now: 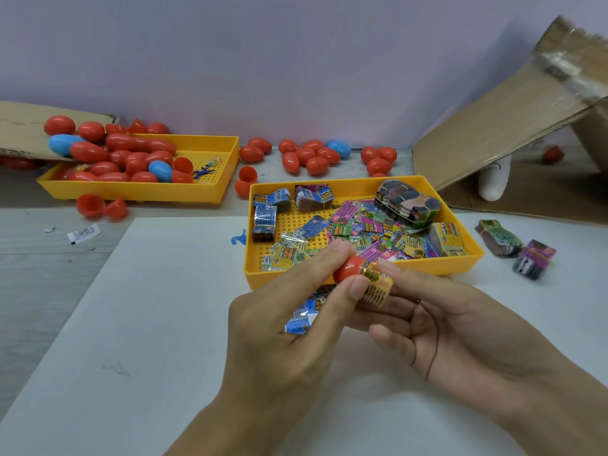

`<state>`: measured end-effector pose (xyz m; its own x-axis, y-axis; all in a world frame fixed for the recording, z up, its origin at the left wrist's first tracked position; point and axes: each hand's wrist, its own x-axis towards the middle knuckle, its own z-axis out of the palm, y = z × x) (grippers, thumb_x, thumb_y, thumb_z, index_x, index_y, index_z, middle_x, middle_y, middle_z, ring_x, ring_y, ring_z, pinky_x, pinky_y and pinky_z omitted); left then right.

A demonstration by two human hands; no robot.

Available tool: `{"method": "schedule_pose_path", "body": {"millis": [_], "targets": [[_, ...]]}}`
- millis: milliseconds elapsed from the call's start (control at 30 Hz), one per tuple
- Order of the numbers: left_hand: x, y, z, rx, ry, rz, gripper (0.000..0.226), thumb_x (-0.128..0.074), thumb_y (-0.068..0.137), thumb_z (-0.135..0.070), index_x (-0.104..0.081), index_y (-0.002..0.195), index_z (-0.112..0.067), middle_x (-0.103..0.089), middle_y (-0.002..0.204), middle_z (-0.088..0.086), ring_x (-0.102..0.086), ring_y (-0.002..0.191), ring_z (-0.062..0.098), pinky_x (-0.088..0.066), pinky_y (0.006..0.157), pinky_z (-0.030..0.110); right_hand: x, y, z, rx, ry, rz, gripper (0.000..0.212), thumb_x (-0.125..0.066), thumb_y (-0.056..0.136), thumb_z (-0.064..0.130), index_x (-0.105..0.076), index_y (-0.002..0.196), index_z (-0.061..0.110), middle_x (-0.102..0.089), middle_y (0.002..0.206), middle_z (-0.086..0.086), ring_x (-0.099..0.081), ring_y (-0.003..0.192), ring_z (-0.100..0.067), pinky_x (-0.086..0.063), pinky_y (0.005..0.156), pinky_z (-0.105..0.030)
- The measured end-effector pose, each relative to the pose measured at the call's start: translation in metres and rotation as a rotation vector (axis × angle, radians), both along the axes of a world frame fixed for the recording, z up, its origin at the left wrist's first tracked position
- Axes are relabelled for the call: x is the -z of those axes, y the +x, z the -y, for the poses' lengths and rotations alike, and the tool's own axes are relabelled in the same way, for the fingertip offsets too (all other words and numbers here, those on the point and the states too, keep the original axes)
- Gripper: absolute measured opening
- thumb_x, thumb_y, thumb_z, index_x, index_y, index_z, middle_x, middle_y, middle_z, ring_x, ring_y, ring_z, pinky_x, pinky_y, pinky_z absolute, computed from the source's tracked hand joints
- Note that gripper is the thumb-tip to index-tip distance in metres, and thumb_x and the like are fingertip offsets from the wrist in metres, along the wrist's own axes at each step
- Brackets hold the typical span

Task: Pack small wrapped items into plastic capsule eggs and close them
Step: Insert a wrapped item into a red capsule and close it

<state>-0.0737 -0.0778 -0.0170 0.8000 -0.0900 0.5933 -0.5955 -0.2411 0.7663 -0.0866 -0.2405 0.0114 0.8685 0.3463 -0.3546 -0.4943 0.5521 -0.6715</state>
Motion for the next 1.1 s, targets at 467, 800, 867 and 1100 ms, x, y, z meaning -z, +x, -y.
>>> {"method": "schedule_pose_path", "body": {"millis": [467,800,867,1100], "targets": [[0.0042,0.0043,-0.0026,0.062,0.029,0.077,0.048,-0.078,0.077,-0.020,-0.064,0.122,-0.011,-0.069,0.122,-0.001,-0.065,0.115,0.009,-0.055,0.096,0.033,0.0004,0.0004,0.0017,0.101,0.002,-0.021,0.041,-0.091,0.060,0.018,-0.078,0.096,0.002,-0.074,0.091,-0.021,-0.074,0.069,-0.024,-0.060,0.054,-0.031],[0.0033,0.0022,-0.0018,0.147,-0.043,-0.046,0.045,-0.080,0.078,-0.026,-0.067,0.119,-0.013,-0.072,0.117,-0.004,-0.068,0.109,0.008,-0.055,0.094,0.030,-0.0019,0.0000,0.0021,0.125,-0.045,-0.041,0.036,-0.076,0.064,0.019,-0.077,0.095,0.001,-0.073,0.096,-0.026,-0.073,0.064,-0.024,-0.059,0.051,-0.029],[0.0039,0.0024,-0.0016,0.153,-0.037,-0.041,0.043,-0.074,0.079,-0.022,-0.067,0.120,-0.011,-0.070,0.120,-0.004,-0.066,0.113,0.008,-0.053,0.096,0.029,-0.0020,0.0002,0.0029,0.118,-0.062,-0.026,0.035,-0.077,0.064,0.019,-0.078,0.095,0.002,-0.073,0.096,-0.026,-0.074,0.066,-0.024,-0.060,0.051,-0.030],[0.0055,0.0044,-0.0030,0.204,0.017,-0.040,0.042,-0.072,0.085,-0.024,-0.064,0.126,-0.014,-0.067,0.127,-0.009,-0.061,0.121,0.005,-0.048,0.101,0.023,-0.0009,0.0013,0.0037,0.107,-0.103,-0.004,0.037,-0.077,0.065,0.021,-0.077,0.098,0.003,-0.073,0.096,-0.023,-0.074,0.073,-0.027,-0.060,0.055,-0.030]]}}
